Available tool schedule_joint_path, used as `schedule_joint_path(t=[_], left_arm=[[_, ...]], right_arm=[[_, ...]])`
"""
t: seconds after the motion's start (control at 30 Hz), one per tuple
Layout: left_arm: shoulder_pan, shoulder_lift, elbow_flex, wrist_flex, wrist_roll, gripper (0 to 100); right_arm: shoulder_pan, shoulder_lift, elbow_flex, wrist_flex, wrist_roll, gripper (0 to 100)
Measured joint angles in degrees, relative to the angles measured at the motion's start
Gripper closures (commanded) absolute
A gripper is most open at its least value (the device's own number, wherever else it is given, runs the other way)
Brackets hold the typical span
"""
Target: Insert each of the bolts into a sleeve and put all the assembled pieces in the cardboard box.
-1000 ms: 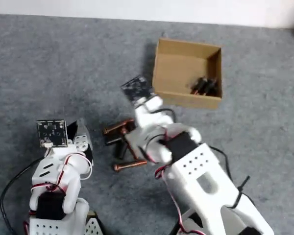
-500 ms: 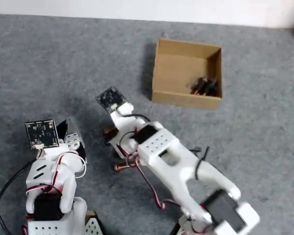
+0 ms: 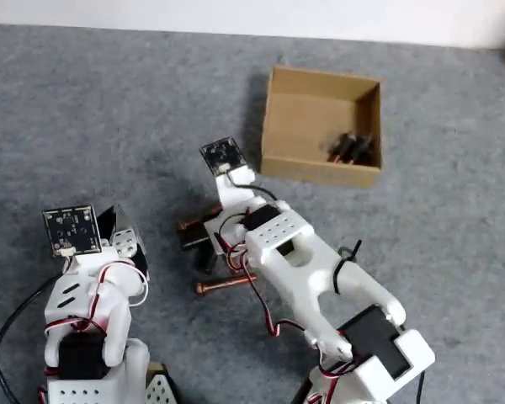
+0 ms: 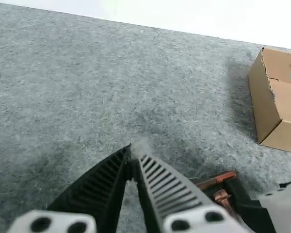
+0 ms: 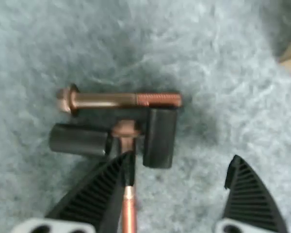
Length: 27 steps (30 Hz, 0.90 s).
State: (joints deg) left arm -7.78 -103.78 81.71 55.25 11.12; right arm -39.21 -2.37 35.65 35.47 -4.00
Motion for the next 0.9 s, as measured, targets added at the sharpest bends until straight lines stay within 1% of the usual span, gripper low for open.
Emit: schedule_joint_path(t=[0.27,0.4,0.53,0.7,0.77,0.8,0.9], left_arm=[[0.00,0.00,0.00,0.00,0.00,99],[0.00,0.00,0.00,0.00,0.00,99],[0.00,0.00,0.00,0.00,0.00,99],[0.00,0.00,0.00,0.00,0.00,99],[0.00,0.00,0.00,0.00,0.00,99],[0.00,0.00,0.00,0.00,0.00,99],[0.00,0.00,0.00,0.00,0.00,99]], right_arm=[[0.00,0.35,0.00,-2.46,0.00,71.6],[0.00,3.69,-0.44,-2.81,0.00,71.7],[0.35,9.41,-5.36,-2.46,0.00,71.7],[0.35,15.38,-12.57,1.85,0.00,71.7],[0.35,16.79,-14.33,3.60,0.00,74.6],[0.35,17.32,-15.12,4.48,0.00,77.8],[0.44,17.49,-16.35,6.77,0.00,93.4]])
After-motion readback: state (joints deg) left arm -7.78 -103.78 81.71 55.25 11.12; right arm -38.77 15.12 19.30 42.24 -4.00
